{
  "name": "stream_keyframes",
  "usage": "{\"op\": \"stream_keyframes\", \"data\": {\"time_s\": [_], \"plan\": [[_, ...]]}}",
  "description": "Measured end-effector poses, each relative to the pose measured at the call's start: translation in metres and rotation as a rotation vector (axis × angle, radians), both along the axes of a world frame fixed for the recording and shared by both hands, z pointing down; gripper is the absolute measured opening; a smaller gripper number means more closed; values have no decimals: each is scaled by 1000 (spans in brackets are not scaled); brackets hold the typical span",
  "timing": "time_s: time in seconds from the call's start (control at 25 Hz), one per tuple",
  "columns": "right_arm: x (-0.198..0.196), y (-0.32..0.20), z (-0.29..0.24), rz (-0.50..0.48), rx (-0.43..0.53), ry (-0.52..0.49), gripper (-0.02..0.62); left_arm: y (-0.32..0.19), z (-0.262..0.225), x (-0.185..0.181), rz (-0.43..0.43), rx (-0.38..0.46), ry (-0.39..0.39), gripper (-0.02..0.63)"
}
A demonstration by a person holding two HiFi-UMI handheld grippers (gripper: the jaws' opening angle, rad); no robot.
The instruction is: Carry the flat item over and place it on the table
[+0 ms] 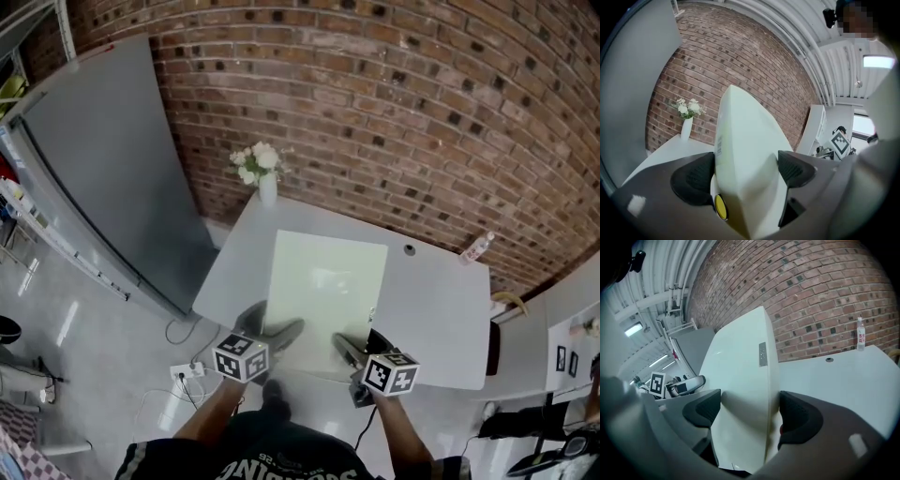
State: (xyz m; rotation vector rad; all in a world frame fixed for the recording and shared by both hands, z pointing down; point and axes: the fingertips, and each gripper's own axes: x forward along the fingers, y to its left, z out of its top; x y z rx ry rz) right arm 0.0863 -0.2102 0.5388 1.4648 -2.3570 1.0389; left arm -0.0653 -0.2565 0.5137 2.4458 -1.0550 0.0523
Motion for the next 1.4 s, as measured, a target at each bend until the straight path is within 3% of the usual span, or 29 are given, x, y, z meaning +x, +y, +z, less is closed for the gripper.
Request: {"op": "stream_keyframes", "data": {"time_s": [0.56,1.04,1.4], "plan": [[-32,-63,6,62,-5,4,387,-72,6,-29,62,8,-1,428],[-17,-103,14,76,-11,-4,385,-115,12,-14,80,10,-6,425],[-10,-126,31,108,-49,-13,385,-142,30,-6,98,-33,-25,425]]}}
